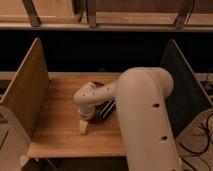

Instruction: Place the pepper in the ceramic cup

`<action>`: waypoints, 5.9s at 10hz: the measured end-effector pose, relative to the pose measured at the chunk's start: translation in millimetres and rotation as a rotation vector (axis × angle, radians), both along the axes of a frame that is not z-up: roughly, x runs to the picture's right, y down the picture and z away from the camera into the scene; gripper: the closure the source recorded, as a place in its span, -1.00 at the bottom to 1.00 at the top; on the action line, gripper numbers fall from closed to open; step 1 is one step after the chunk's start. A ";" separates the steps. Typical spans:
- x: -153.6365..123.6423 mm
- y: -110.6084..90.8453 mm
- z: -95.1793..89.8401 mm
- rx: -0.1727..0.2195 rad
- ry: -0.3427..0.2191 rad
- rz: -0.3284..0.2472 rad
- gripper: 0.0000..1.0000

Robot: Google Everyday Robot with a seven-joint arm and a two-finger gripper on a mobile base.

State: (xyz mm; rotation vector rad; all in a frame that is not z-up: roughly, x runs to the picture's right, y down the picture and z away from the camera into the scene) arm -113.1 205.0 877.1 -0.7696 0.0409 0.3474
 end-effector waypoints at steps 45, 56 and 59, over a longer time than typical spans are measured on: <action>159.7 -256.3 -54.5 0.642 0.253 0.585 0.97; 170.4 -224.0 -58.3 0.596 0.271 0.675 -0.59; 170.4 -224.0 -58.3 0.596 0.271 0.676 -0.60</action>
